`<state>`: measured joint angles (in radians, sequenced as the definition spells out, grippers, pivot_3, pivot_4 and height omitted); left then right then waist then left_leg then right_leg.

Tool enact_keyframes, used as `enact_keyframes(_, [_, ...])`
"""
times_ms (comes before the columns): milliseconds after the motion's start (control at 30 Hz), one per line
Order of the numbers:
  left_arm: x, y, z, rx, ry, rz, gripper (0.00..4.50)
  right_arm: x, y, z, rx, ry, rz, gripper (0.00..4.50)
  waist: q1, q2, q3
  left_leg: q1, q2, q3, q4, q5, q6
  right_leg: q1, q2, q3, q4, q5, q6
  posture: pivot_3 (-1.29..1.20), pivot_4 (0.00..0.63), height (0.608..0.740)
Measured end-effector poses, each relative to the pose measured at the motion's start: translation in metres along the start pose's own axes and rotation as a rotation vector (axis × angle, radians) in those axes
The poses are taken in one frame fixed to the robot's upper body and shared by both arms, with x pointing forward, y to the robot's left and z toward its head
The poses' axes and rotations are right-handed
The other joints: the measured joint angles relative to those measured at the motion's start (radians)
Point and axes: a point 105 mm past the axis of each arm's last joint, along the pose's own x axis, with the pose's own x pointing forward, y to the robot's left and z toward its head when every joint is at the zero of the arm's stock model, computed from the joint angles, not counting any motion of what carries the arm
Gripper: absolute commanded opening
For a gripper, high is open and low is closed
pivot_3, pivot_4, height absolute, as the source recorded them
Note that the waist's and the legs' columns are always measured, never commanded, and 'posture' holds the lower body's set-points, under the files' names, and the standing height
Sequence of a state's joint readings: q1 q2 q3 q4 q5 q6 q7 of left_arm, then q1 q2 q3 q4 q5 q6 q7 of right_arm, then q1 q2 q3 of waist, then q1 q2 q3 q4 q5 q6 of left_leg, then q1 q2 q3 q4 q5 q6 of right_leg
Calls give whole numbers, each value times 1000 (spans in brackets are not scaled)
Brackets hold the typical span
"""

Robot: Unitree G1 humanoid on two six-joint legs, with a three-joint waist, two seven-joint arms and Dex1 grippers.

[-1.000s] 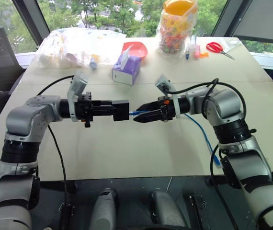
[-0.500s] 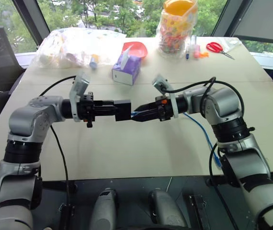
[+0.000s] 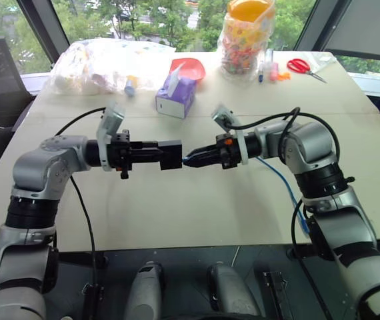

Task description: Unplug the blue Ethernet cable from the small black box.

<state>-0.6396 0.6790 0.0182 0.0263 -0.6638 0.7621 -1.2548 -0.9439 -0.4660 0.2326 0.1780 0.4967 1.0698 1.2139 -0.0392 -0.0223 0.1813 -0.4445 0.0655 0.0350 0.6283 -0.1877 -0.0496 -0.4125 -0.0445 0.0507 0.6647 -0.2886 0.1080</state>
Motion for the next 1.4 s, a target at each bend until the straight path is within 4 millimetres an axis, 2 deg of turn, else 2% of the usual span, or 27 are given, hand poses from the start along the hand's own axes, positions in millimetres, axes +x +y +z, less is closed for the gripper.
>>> enact_keyframes(433, [-1,-2,-1,7,6,-7,460,1,1,-1,6,8,10,20,0,0,0,0,0,0,0,0,0,0,0,0,0,0,0,0,150,735])
enact_keyframes(600, [-12,-7,-2,46,36,14,460,1,-1,-2,47,11,24,20,-3,0,0,0,0,0,-1,0,0,-1,0,0,0,0,0,0,150,735])
enact_keyframes(733, [-28,-7,-7,32,72,32,460,-41,-22,11,66,-57,-115,20,5,1,1,-1,0,1,-1,0,0,-1,-1,0,-1,-2,-3,0,150,735])
enact_keyframes(833, [-29,-5,-4,42,65,45,460,-48,-28,15,70,-85,-135,20,0,1,1,0,0,1,-1,0,0,-1,-1,0,-1,-2,-3,0,150,735])
enact_keyframes(900, [-28,0,0,65,50,64,460,-56,-44,12,70,-105,-212,20,1,1,1,0,0,1,-1,0,0,-1,-1,0,-1,-1,-3,0,150,735])
enact_keyframes(1033, [-11,19,3,120,-24,139,460,-76,-99,9,29,-125,-555,20,0,1,1,0,0,2,0,0,0,-1,-1,1,-1,0,0,0,150,735])
enact_keyframes(1133, [18,36,-11,177,-32,205,460,-84,-130,0,21,-118,-777,20,-1,1,1,-1,0,2,0,0,0,-1,-1,1,-1,0,1,0,150,735])
enact_keyframes(1233, [48,44,-28,220,-22,235,460,-84,-146,-20,64,-92,-884,20,0,1,1,-2,0,3,-1,0,0,-2,-1,2,-1,0,1,0,150,735])
enact_keyframes(1333, [64,47,-34,264,-28,252,460,-81,-153,-35,95,-61,-927,20,-2,1,2,-6,0,4,-2,0,0,-7,-1,2,0,0,1,0,150,735])
enact_keyframes(1400, [75,52,-37,300,-33,274,460,-78,-154,-39,96,-47,-938,863,-4,1,2,-5,0,4,-2,0,0,-7,0,3,0,0,1,0,150,735])
